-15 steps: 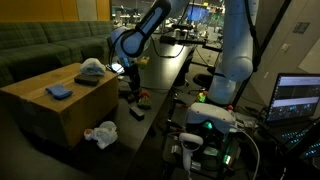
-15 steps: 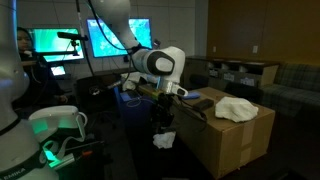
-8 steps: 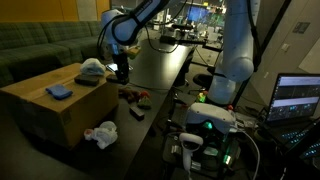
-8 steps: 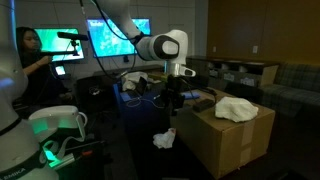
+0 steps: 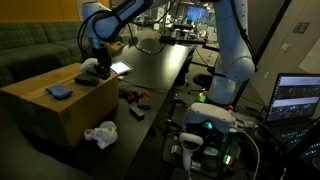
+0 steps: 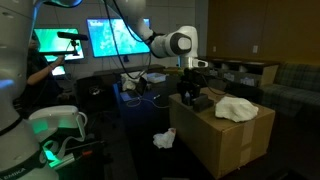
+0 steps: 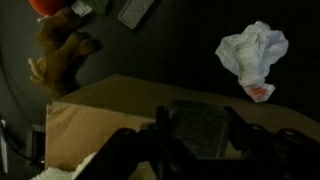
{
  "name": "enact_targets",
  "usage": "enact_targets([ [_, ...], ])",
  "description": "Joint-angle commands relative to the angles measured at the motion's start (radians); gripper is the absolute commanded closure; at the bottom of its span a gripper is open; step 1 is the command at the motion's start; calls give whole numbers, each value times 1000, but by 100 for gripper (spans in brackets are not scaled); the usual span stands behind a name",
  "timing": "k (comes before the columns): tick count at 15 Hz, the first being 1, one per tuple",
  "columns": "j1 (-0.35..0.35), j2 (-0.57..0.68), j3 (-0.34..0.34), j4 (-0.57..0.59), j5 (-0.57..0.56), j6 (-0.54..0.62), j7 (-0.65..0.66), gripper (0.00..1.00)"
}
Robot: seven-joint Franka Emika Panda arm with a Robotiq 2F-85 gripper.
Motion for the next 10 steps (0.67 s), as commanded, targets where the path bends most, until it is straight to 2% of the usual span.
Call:
enact_targets([
  [1,19,149,-28,211,-28,-23,-10,66],
  [6,30,312,-39,437,-21,-26,-15,66],
  [10,45,394,-39,600,-16,-50,-31,66],
])
